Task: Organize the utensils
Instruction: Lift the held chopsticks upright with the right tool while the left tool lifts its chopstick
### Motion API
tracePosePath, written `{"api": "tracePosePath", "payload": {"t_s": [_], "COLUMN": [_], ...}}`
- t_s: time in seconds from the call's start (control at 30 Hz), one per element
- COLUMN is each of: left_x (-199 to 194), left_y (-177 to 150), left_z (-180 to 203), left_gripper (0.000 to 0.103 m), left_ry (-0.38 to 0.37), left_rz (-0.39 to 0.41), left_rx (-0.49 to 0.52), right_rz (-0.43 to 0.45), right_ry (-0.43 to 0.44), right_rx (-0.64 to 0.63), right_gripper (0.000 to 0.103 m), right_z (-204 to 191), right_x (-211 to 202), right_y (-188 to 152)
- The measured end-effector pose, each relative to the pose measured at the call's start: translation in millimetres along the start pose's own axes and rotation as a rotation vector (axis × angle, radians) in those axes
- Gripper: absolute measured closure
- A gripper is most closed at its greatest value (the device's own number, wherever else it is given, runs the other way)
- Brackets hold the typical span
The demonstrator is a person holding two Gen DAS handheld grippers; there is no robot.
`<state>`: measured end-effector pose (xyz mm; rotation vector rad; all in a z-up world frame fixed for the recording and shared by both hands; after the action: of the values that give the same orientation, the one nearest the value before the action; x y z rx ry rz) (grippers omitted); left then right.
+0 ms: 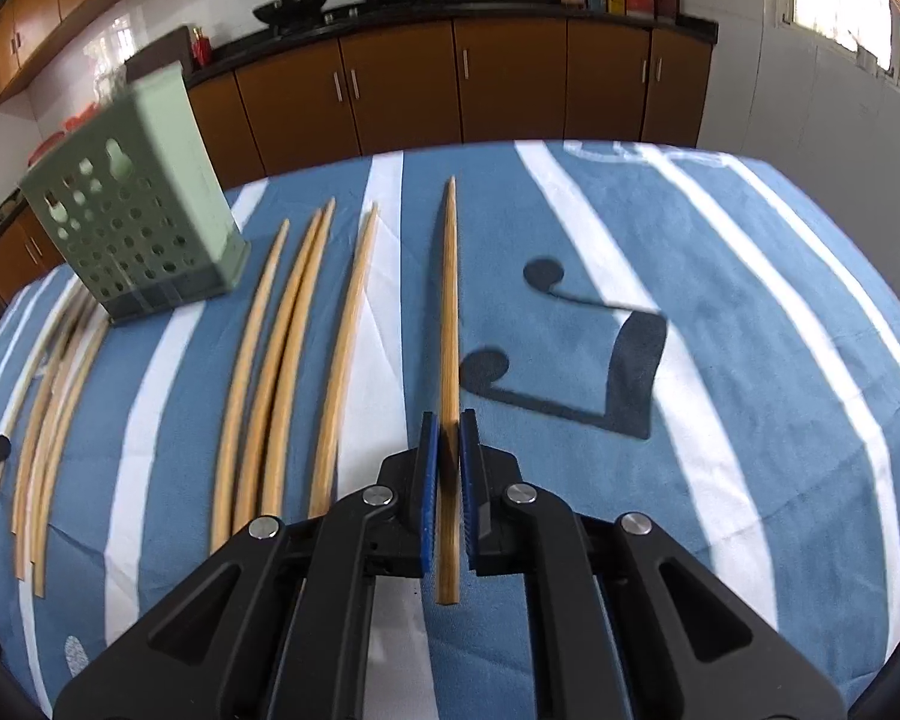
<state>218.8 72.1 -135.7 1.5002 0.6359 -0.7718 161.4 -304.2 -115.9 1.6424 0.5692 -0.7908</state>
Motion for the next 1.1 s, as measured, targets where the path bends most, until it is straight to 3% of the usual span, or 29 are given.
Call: {"api": "tracePosePath", "payload": {"t_s": [0.17,0.5,0.67,1.1], "left_x": [-23.0,-92.3,-121.5,-137.1], "left_y": [9.2,50.9,69.0,95.1], "left_z": [-1.4,-6.0,-7.2,-8.8], "left_gripper": [0.095,0.095,0.095,0.095], "left_ry": [0.0,-0.005,-0.007,0.015], "left_rz": [0.066,0.285,0.368,0.423], "left_rx": [-0.001,-0.045,-0.062,-0.062], "right_rz": [0.093,0.277,0.331,0.392], "right_ry": [0.014,0.051,0.064,0.059], "right_rx": [0.009,0.041,0.048,0.043], "right_gripper": [0.095,0.095,0.095,0.095], "right_z": [1.3,4.2,4.3,-1.1], "right_x": [-27.3,-79.1,-94.7,-106.7], "right_y": [15.9,51.5,64.3,82.2]}}
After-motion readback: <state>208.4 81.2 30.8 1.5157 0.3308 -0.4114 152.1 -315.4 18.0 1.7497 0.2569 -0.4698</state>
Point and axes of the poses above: each gripper's, at about its wrist camera, not at the fingertips, and x roughly the way its jaws point, z to its right, y to its top, the point moved 4 cm from there along x, roughly the way its jaws point, and after that the axes turned 1 degree about x, right-handed, at the moved point
